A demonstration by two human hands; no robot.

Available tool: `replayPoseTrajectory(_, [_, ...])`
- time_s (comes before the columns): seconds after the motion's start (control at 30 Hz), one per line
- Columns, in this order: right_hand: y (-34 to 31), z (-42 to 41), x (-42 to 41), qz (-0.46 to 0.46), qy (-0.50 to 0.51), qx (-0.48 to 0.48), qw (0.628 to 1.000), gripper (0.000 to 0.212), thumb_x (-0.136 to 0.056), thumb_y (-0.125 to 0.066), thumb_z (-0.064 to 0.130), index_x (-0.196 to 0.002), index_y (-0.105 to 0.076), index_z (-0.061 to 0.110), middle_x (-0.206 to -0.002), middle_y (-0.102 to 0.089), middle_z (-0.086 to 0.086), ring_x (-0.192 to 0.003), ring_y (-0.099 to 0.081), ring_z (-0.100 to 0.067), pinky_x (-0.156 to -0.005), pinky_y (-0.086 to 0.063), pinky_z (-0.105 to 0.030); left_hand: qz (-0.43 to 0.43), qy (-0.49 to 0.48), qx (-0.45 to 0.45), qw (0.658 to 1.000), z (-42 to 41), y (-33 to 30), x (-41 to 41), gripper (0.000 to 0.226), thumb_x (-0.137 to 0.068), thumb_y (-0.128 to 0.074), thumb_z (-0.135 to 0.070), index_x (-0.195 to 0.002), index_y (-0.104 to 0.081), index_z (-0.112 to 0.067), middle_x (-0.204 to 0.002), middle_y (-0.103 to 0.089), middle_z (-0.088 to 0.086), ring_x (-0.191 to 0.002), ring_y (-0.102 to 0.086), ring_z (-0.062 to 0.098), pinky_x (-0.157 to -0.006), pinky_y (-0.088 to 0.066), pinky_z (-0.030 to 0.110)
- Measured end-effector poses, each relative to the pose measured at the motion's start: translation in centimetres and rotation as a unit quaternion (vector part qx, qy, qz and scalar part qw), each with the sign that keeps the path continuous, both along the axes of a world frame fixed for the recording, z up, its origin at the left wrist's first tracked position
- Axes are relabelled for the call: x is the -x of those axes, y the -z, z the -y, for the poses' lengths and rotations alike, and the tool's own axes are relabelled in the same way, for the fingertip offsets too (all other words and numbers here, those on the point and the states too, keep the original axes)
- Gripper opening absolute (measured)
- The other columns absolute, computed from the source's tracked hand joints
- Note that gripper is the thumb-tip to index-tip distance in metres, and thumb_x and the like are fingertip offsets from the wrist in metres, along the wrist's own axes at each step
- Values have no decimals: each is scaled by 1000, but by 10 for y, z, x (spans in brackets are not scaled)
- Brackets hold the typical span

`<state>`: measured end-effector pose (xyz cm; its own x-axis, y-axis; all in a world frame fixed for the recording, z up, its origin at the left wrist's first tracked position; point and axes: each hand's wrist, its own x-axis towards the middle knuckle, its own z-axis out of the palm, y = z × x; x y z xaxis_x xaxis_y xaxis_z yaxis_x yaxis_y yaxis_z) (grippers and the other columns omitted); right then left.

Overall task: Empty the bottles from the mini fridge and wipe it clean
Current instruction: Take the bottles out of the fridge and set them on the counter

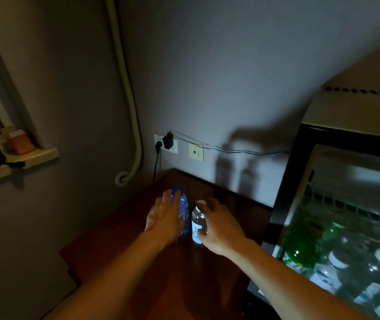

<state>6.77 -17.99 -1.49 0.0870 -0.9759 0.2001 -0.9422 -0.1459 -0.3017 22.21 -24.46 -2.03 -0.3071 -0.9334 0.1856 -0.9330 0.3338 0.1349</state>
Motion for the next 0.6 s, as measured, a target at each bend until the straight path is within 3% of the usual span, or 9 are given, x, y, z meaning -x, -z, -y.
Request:
replayPoseTrajectory(0.17, [23, -24, 0, 40, -16, 41, 998, 66, -83, -57, 29, -144, -32, 26, -141, -36, -5, -121, -43, -34, -101, -36, -35, -6, 6, 20, 1000, -14, 22, 3, 80, -88, -61, -34, -151, -13, -23, -152, -22, 6, -132, -36, 28, -107, -38, 37])
replayPoseTrajectory(0.3, [47, -49, 1, 35, -23, 36, 998, 75, -82, -63, 34, -148, -27, 29, -146, -33, -8, -126, -39, -33, -103, -41, -42, -66, 28, 35, 997, -31, 42, 8, 80, -85, -63, -36, -150, -18, -22, -146, -30, 11, -127, -43, 33, -102, -43, 44])
replayPoseTrajectory(0.6, [71, -140, 19, 27, 28, 103, 994, 61, -80, -64, 41, -135, -44, 21, -128, -48, -10, -115, -54, -34, -93, -48, -45, -136, 144, 67, 978, -115, 72, 26, 73, -84, -66, -33, -144, -30, -15, -137, -41, 14, -123, -49, 34, -99, -42, 42])
